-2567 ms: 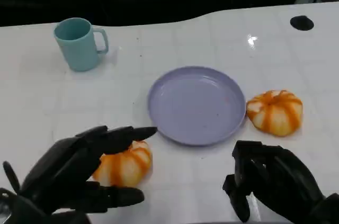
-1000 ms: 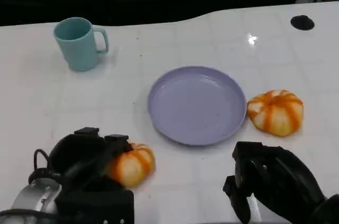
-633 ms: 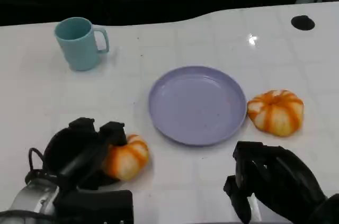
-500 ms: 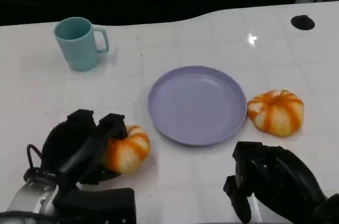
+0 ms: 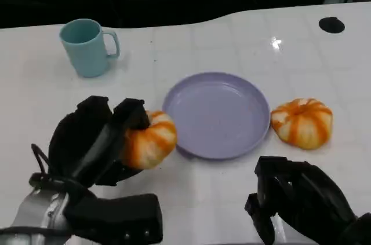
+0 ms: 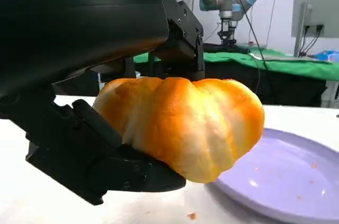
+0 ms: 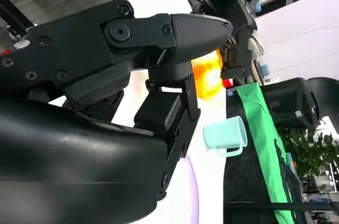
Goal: Grasp the bread from the table and place it into the plate.
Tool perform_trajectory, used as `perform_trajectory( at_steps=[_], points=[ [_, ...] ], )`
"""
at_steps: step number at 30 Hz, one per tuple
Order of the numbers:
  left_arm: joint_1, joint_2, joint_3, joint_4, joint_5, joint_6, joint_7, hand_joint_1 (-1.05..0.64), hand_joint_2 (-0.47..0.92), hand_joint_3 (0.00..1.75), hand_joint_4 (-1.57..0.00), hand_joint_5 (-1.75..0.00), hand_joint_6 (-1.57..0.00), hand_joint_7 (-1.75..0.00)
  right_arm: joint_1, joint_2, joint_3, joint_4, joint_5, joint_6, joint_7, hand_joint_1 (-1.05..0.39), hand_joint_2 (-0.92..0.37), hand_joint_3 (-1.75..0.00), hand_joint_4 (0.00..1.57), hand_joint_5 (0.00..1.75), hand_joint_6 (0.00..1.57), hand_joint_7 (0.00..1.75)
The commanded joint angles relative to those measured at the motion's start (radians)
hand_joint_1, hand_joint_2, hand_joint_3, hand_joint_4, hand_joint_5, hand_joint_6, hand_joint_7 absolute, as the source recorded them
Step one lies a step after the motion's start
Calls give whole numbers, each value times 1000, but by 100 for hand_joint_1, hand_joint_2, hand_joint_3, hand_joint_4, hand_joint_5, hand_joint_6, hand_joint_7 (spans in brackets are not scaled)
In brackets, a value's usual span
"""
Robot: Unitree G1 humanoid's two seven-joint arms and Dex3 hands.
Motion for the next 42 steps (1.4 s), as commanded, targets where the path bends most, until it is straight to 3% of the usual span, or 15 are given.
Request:
perform_trajectory(
  at_steps=[1,6,12,14,17,22,29,31,33,36,39,42],
  points=[
    [-67,0,15,42,-37,-65,23,-18,54,90,-81,-175,-63,-175,0,-3,-5,8,-6,-15,-4,-95,-91,-36,123,165,107,150],
    [-170,-33,9,143,-68,-107,22,-18,42,115,-86,-175,-68,-175,-3,-3,0,7,-3,-13,-1,-94,-92,-35,123,164,106,149],
    [-319,-94,-28,324,-67,-144,30,-15,36,126,-89,-175,-69,-175,-3,-4,0,8,-2,-19,2,-94,-92,-34,123,162,107,148],
    [-370,-114,-46,389,-61,-151,30,-15,35,128,-89,-175,-69,-175,-2,-5,0,7,-5,-23,3,-94,-92,-35,123,162,107,149],
    [-452,-144,-74,501,-63,-180,38,-17,34,123,-90,-175,-77,-160,0,-8,-3,3,1,-15,3,-93,-92,-36,123,161,106,149],
    [-557,-196,-112,646,-66,-194,38,-23,41,122,-92,-175,-73,-173,5,-3,-5,-5,15,-6,5,-93,-91,-35,124,160,106,148],
    [-619,-241,-129,769,-108,-220,9,-20,42,122,-92,-175,-72,-173,14,3,0,-10,14,-18,8,-93,-92,-33,123,160,106,148],
    [-630,-252,-121,790,-143,-212,-45,-22,46,115,-81,-173,-74,-141,19,5,4,-19,12,-15,3,-93,-92,-33,123,159,106,148],
    [-639,-261,-116,804,-169,-195,-88,-24,57,90,-70,-169,-77,-104,24,4,6,-25,8,-16,1,-93,-92,-33,123,159,106,147],
    [-656,-256,-132,834,-180,-201,-140,-32,84,37,-60,-107,-70,-35,33,4,10,-35,0,-21,-3,-93,-92,-35,123,160,107,149],
    [-670,-243,-171,833,-147,-168,-198,-46,91,30,-41,-59,-52,-8,41,5,10,-46,1,-20,-5,-93,-92,-36,123,161,107,150],
    [-662,-232,-198,815,-130,-147,-235,-61,92,34,-24,-38,-33,-1,47,4,9,-54,0,-25,-7,-93,-92,-37,123,161,106,150]
  ],
)
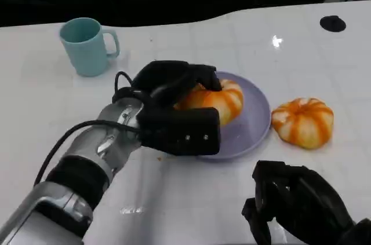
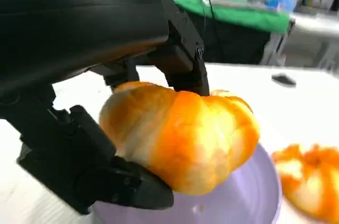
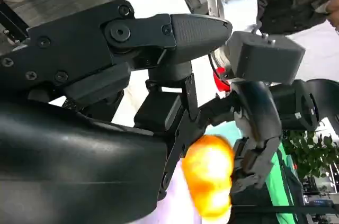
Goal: Grasp the bread from the table and place it into the plate.
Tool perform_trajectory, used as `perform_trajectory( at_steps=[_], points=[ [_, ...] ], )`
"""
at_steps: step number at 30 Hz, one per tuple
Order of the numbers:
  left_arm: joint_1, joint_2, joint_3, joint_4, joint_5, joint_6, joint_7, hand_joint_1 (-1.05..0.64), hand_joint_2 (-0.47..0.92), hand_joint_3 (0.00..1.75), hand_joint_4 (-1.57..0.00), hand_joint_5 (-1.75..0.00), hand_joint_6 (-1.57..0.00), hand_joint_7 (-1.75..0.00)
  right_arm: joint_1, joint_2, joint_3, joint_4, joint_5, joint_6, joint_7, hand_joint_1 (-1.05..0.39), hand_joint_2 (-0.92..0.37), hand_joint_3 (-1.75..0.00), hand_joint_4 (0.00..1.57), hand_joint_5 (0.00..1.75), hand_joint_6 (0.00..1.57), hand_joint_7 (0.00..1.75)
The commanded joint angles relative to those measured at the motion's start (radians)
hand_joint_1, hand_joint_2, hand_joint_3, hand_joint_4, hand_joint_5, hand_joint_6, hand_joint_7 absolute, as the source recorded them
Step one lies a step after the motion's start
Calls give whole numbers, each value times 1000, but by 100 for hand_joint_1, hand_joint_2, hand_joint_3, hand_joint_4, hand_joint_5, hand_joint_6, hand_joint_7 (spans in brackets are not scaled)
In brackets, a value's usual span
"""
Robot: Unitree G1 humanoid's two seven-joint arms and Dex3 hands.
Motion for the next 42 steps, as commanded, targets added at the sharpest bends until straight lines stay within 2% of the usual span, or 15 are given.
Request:
perform_trajectory(
  at_steps=[1,4,9,14,20,25,27,29,34,36,38,40,41,42],
  points=[
    [-7,31,-33,-21,24,23,-54,-65,92,36,-20,-35,-29,0,14,-5,-5,-20,1,-14,-6,-93,-92,-37,123,161,106,150],
    [1,50,-52,-41,41,19,-69,-78,92,46,-7,-30,-18,0,14,-5,-8,-21,4,-13,-7,-93,-92,-37,123,162,106,150],
    [33,97,-61,-124,46,20,-111,-85,92,54,0,-37,-17,-1,14,-7,-12,-33,16,8,-11,-92,-92,-37,122,163,104,151],
    [110,144,-31,-232,8,-5,-112,-79,92,48,-5,-46,-25,-5,15,-8,-13,-37,11,3,-13,-93,-92,-37,122,164,104,151],
    [231,183,53,-383,-103,-49,-136,-72,92,43,-19,-53,-38,-9,18,-12,-15,-46,18,16,-9,-92,-92,-37,122,164,104,151],
    [360,173,158,-495,-323,-86,-212,-63,92,36,-28,-65,-50,-10,19,-12,-16,-45,19,21,-7,-92,-92,-37,121,165,103,151],
    [417,150,206,-547,-474,-79,-284,-57,92,35,-25,-85,-55,-10,18,-13,-16,-44,17,22,-9,-92,-92,-37,121,165,103,152],
    [464,124,246,-585,-595,-71,-335,-52,92,31,-30,-98,-62,-12,16,-13,-16,-42,14,20,-8,-92,-92,-37,121,165,104,152],
    [586,83,305,-711,-758,-19,-386,-51,92,33,-51,-111,-74,-19,13,-14,-18,-43,21,27,-7,-92,-92,-35,121,164,104,150],
    [645,67,322,-774,-816,17,-393,-52,92,37,-57,-126,-71,-44,13,-16,-18,-44,16,24,-8,-92,-92,-35,122,164,104,151],
    [703,53,335,-838,-864,72,-392,-53,92,38,-58,-144,-62,-83,13,-20,-17,-47,15,25,-7,-92,-92,-35,122,164,104,151],
    [754,43,344,-889,-906,116,-397,-55,92,40,-57,-156,-56,-104,15,-22,-17,-47,15,23,-4,-92,-92,-35,121,164,104,151],
    [778,36,350,-909,-933,133,-403,-57,92,41,-55,-167,-53,-124,15,-23,-17,-46,14,20,-3,-93,-92,-36,121,164,104,151],
    [796,30,354,-925,-954,149,-408,-57,92,41,-53,-171,-51,-132,16,-23,-16,-45,14,18,-3,-93,-92,-36,121,164,104,151]
  ],
)
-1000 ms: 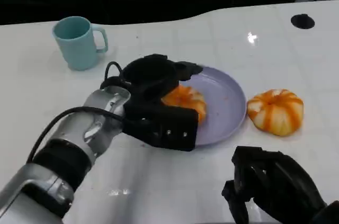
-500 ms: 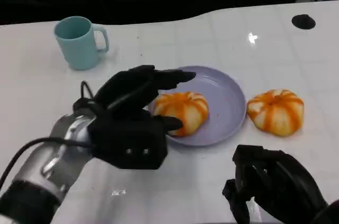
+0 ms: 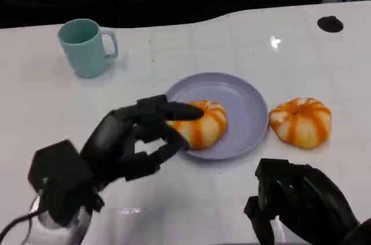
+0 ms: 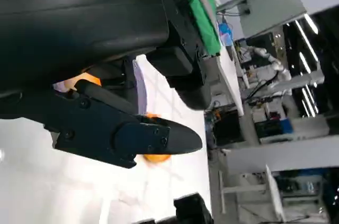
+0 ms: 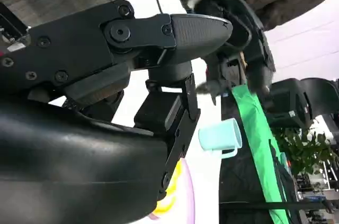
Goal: Grasp the bread from the table and place it into the plate.
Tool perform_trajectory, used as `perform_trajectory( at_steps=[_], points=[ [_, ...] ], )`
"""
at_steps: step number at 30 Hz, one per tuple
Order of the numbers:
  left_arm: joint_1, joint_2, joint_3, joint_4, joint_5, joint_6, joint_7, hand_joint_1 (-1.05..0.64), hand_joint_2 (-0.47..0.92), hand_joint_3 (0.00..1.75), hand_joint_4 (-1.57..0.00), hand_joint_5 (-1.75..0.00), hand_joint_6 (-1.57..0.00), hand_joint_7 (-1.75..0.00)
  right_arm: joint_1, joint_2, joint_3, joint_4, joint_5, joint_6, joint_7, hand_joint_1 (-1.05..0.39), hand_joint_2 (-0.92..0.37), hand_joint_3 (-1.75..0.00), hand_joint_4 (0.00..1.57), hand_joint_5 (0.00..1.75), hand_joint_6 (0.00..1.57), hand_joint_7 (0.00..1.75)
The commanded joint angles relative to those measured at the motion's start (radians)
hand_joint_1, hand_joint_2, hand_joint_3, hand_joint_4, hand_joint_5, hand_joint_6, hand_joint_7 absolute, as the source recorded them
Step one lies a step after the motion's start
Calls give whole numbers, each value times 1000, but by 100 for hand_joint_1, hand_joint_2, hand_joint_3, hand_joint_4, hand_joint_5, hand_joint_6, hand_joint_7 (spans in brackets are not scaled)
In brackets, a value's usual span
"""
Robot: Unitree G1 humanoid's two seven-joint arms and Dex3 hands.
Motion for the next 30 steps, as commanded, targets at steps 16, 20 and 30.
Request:
perform_trajectory(
  at_steps=[16,20,30],
  points=[
    [306,-79,70,-252,-273,289,-22,-53,92,45,-90,-175,-63,-175,-3,-22,-10,-4,9,6,6,-92,-92,-36,121,162,104,148],
    [307,-87,76,-230,-281,288,-39,-54,92,43,-93,-175,-66,-175,-11,-22,-15,10,10,-2,12,-91,-92,-37,122,162,104,148],
    [270,-113,108,-125,-294,258,-113,-58,92,35,-95,-175,-70,-175,-41,-14,-19,46,-2,-15,5,-92,-92,-38,121,161,103,148]
  ],
)
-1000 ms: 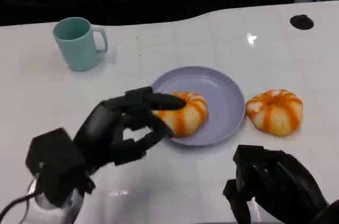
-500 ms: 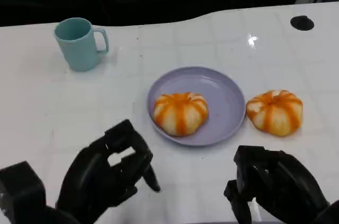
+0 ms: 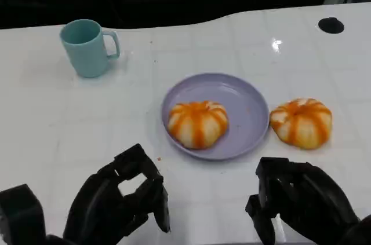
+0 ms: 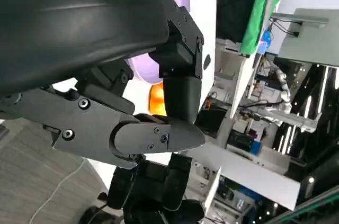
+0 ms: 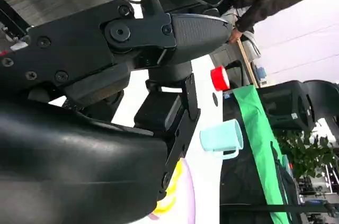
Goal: Grasp the bread from the table and place it into the plate.
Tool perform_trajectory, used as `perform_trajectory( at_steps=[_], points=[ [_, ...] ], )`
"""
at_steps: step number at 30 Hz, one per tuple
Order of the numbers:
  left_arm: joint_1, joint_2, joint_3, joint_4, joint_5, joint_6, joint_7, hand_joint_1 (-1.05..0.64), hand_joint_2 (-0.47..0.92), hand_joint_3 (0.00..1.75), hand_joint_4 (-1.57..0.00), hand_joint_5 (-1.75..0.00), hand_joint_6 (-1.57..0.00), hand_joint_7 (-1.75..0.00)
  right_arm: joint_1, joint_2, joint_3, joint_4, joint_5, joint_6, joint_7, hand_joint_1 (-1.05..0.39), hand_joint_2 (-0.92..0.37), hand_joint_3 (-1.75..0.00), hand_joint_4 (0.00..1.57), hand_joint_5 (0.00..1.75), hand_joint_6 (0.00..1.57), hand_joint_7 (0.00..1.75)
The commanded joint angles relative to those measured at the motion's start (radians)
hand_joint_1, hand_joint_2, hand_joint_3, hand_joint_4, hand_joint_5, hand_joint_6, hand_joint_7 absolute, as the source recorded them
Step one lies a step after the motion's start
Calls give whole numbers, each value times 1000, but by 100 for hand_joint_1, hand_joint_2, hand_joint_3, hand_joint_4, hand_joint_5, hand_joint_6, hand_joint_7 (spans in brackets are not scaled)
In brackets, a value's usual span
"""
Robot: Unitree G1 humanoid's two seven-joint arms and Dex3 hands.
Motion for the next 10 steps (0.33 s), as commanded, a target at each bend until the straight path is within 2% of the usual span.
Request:
perform_trajectory(
  at_steps=[1,10],
  points=[
    [-18,-2,24,37,-8,-24,-39,-59,92,35,-96,-175,-70,-175,-14,-5,-13,11,-3,-15,-4,-92,-92,-39,121,162,103,149],
    [-19,4,33,40,0,-2,-48,-57,92,32,-98,-175,-73,-175,-16,6,-7,27,-17,-34,-8,-92,-92,-39,120,163,103,150]
  ],
)
